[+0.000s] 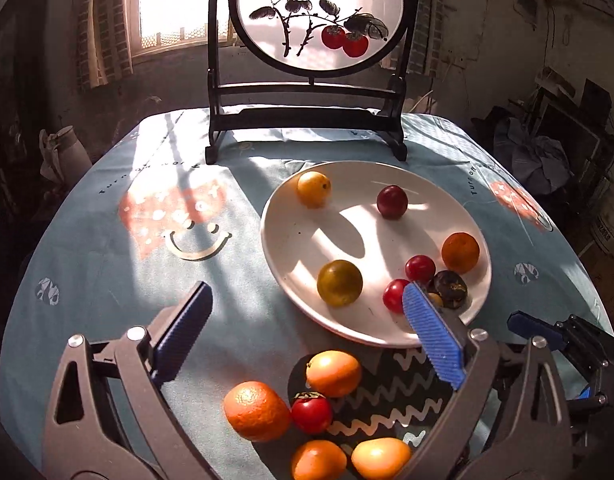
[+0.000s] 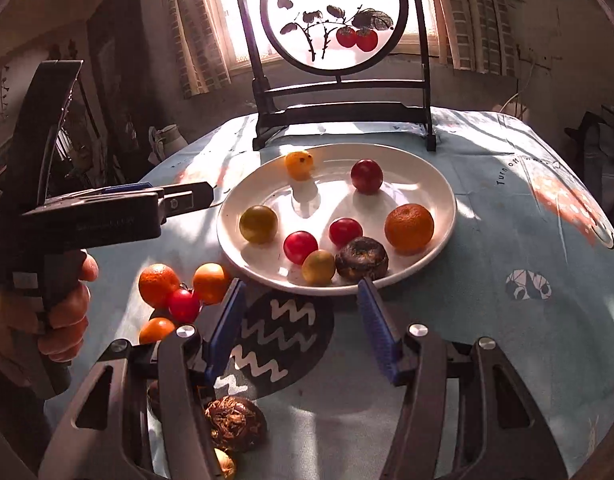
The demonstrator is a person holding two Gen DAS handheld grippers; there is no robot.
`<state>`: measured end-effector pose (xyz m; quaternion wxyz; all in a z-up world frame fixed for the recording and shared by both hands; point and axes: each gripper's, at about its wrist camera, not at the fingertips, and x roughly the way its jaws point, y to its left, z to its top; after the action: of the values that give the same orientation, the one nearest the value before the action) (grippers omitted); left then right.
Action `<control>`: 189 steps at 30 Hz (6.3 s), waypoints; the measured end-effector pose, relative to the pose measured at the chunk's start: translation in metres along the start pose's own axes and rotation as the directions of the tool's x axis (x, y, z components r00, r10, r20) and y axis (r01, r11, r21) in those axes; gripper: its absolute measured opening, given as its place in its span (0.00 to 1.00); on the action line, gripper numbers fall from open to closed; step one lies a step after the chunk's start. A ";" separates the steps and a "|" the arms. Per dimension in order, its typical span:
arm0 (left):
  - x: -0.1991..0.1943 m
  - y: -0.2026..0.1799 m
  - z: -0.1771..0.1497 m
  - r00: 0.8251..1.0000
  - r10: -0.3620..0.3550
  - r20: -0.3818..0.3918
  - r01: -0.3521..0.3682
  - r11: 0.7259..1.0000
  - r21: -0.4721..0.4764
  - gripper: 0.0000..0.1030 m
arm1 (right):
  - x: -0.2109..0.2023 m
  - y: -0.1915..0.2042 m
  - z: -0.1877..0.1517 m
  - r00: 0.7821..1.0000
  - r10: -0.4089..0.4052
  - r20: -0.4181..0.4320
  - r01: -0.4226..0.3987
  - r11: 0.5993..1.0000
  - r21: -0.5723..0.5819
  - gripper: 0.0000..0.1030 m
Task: Organize fruits
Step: 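Open the left tool over the plate while the right tool releases the lemon there, then move the right tool to a small yellow fruit while the left tool moves to a dark brown dried fruit, then close the right tool on the yellow fruit while the left tool closes on the dark fruit, then release the yellow fruit onto the plate with the right tool while the left tool releases the dark fruit, then grasp a wrinkled brown dried fruit with the right tool while the left tool moves to an orange, then grasp the orange with the left tool while the right tool lifts the brown fruit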
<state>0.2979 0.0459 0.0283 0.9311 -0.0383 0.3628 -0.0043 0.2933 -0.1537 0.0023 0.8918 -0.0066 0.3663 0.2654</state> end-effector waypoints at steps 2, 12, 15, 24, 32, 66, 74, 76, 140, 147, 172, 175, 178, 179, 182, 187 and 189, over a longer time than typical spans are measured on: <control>-0.011 0.008 -0.013 1.000 0.001 0.006 -0.001 1.000 -0.017 0.95 | -0.004 0.008 -0.015 0.999 -0.004 -0.037 0.003 1.000 -0.024 0.57; -0.040 0.039 -0.061 1.000 -0.007 0.004 0.008 0.992 -0.128 0.96 | -0.033 0.044 -0.067 0.985 0.065 -0.162 -0.091 0.983 -0.161 0.57; -0.040 0.040 -0.068 1.000 0.001 -0.006 -0.001 0.992 -0.126 0.96 | -0.032 0.050 -0.074 0.981 0.065 -0.185 -0.099 0.978 -0.182 0.57; -0.041 0.041 -0.081 1.000 -0.005 -0.025 0.001 0.992 -0.126 0.96 | -0.020 0.045 -0.077 0.965 0.077 -0.250 -0.117 0.981 -0.152 0.45; -0.042 0.038 -0.082 1.000 -0.003 -0.023 0.000 0.994 -0.112 0.96 | -0.017 0.046 -0.078 0.960 0.084 -0.269 -0.129 0.980 -0.152 0.38; -0.051 -0.030 -0.122 0.947 -0.276 -0.165 0.304 0.937 0.174 0.62 | -0.030 -0.007 -0.060 0.978 0.126 -0.165 -0.107 0.987 0.123 0.24; -0.035 -0.039 -0.127 0.937 -0.266 -0.227 0.307 0.936 0.174 0.54 | -0.032 -0.001 -0.062 0.982 0.108 -0.157 -0.095 0.992 0.084 0.25; -0.033 -0.043 -0.128 0.935 -0.262 -0.239 0.308 0.935 0.178 0.49 | -0.033 -0.002 -0.062 0.982 0.107 -0.155 -0.094 0.992 0.087 0.25; -0.029 0.015 -0.044 0.991 0.098 0.089 -0.104 0.992 0.072 0.98 | -0.010 -0.001 -0.002 0.996 -0.071 0.049 0.070 0.997 0.014 0.59; -0.030 0.039 -0.050 0.991 0.125 0.049 -0.124 0.992 -0.013 0.98 | 0.001 0.007 -0.024 0.991 -0.006 -0.136 0.005 1.000 -0.009 0.59; -0.037 0.048 -0.055 0.993 0.109 0.035 -0.107 0.993 -0.054 0.98 | 0.012 0.055 -0.062 0.971 -0.036 -0.237 -0.041 0.949 -0.313 0.42; -0.037 0.041 -0.057 0.999 0.047 0.025 -0.046 0.999 -0.024 0.98 | 0.004 0.041 -0.050 0.981 -0.019 -0.191 -0.025 0.975 -0.222 0.42; -0.037 0.018 -0.063 0.997 -0.075 -0.006 0.076 0.994 0.073 0.96 | -0.003 0.021 -0.039 0.988 -0.038 -0.150 0.019 0.992 -0.126 0.42; -0.038 0.007 -0.067 0.995 -0.099 -0.011 0.100 0.987 0.123 0.95 | -0.004 0.014 -0.037 0.988 -0.041 -0.147 0.027 0.995 -0.093 0.42; -0.040 -0.026 -0.081 0.982 -0.181 -0.049 0.187 0.945 0.269 0.85 | -0.005 -0.002 -0.032 0.987 -0.023 -0.158 0.021 1.000 -0.009 0.42; -0.033 -0.055 -0.100 0.972 -0.197 -0.126 0.231 0.895 0.382 0.58 | -0.010 -0.008 -0.031 0.988 -0.025 -0.150 0.028 0.999 0.021 0.42; -0.027 -0.055 -0.102 0.974 -0.180 -0.139 0.221 0.897 0.382 0.58 | -0.011 -0.006 -0.031 0.989 -0.019 -0.147 0.022 1.000 0.019 0.42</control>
<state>0.2097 -0.0150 -0.0244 0.8948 0.1134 0.3947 -0.1752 0.2693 -0.1706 -0.0144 0.8651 -0.0205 0.4337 0.2512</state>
